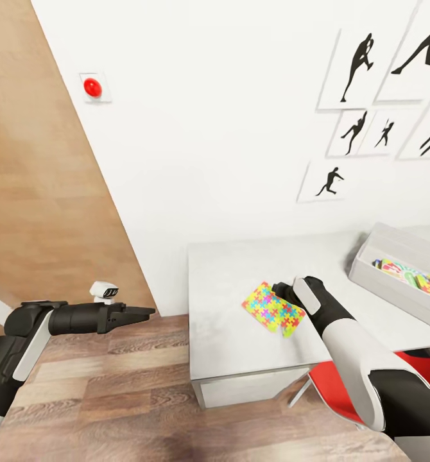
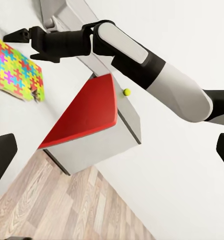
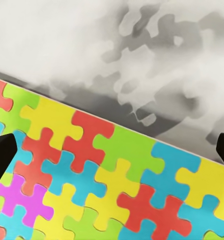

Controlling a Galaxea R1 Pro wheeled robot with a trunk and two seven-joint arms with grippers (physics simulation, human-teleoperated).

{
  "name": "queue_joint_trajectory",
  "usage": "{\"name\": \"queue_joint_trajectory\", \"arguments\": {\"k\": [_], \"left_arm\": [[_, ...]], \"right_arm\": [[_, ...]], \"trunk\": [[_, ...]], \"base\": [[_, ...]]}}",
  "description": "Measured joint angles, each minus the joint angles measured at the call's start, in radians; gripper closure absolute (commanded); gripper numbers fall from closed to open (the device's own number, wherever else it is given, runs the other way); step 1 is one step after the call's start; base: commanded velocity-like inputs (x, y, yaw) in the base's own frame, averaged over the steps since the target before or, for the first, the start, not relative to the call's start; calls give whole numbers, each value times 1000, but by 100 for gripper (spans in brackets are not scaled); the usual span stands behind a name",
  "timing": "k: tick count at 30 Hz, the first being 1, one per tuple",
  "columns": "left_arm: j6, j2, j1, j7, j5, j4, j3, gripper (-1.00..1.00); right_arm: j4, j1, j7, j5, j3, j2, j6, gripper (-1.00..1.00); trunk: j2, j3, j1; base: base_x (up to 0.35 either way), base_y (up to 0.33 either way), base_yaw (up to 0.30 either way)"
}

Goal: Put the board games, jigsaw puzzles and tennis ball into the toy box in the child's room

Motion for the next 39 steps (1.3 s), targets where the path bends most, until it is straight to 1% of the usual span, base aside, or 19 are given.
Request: {"name": "queue_joint_trajectory", "arguments": {"k": [8, 15, 18, 30, 35, 39], "left_arm": [[0, 0, 0, 0, 0, 0, 0, -100], [0, 0, 0, 0, 1, 0, 0, -100], [0, 0, 0, 0, 0, 0, 0, -100], [0, 0, 0, 0, 1, 0, 0, -100], [0, 0, 0, 0, 1, 0, 0, -100], [0, 0, 0, 0, 1, 0, 0, -100]], "right_arm": [[0, 0, 5, 0, 0, 0, 0, -100], [0, 0, 6, 0, 0, 0, 0, -100], [0, 0, 6, 0, 0, 0, 0, -100], [0, 0, 7, 0, 0, 1, 0, -100], [0, 0, 7, 0, 0, 1, 0, -100], [0, 0, 7, 0, 3, 2, 0, -100]], "trunk": [[0, -7, 0], [0, -9, 0], [0, -9, 0], [0, -9, 0], [0, -9, 0], [0, -9, 0]], "base": [[0, 0, 0], [-8, 0, 0], [-139, 32, 0], [-240, 160, 0], [-80, 245, 0], [32, 66, 0]]}}
